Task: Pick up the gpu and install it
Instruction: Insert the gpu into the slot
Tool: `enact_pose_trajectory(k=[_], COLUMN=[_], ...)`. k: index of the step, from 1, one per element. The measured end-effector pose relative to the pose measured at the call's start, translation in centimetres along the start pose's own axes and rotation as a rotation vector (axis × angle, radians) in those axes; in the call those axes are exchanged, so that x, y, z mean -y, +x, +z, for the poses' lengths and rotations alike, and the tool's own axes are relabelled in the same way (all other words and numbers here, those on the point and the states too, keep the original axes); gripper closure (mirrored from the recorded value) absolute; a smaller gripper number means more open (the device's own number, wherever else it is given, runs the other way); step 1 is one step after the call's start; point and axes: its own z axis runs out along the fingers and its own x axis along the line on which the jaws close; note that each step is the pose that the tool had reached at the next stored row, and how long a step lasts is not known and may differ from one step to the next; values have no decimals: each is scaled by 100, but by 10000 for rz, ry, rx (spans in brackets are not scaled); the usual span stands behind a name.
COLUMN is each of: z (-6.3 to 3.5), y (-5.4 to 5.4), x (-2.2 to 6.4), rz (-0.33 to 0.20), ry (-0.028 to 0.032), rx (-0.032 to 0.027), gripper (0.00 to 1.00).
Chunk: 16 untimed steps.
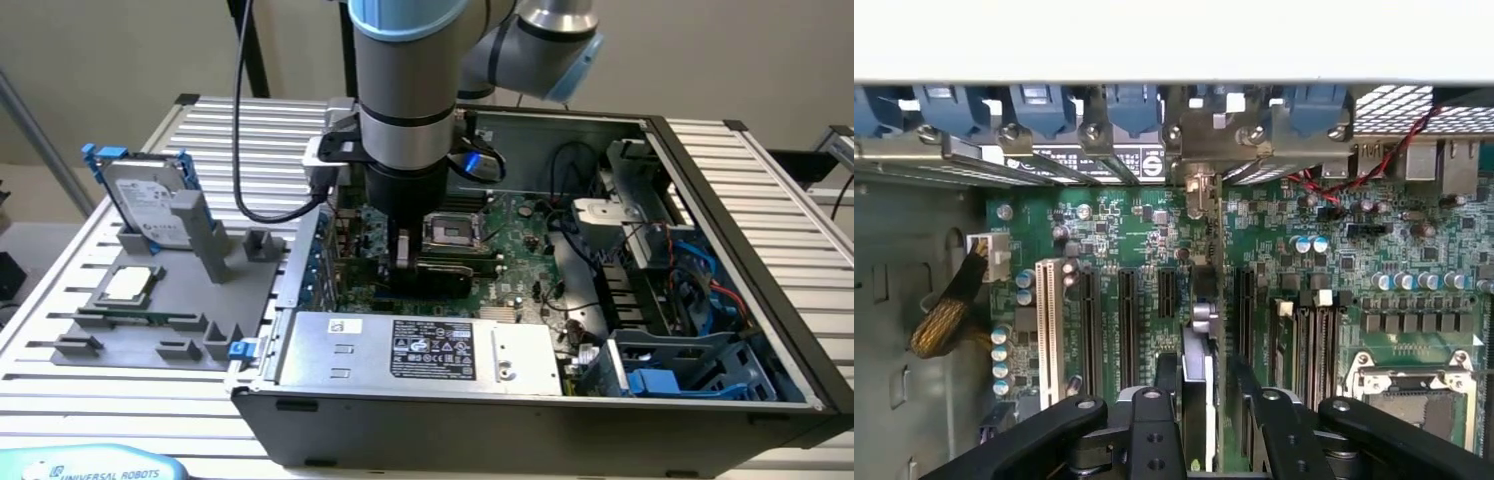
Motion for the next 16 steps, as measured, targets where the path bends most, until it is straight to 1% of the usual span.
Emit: enact_pose_trajectory(k=[4,8,9,10,11,12,14,15,16], z=[-180,-360,-387,-395,-394,-395,-395,-395,-395], y=[-6,-12,-13,-13,-14,-13,-13,-13,-13], x=[21,52,56,56,57,57,58,58,57], rz=[0,0,0,2,2,2,0,0,1], ry=[-1,-18,-23,-26,-26,-27,-27,-27,-28], rx=[0,-2,-1,0,0,1,2,2,3], gripper=[66,66,68,75,75,87,87,89,89])
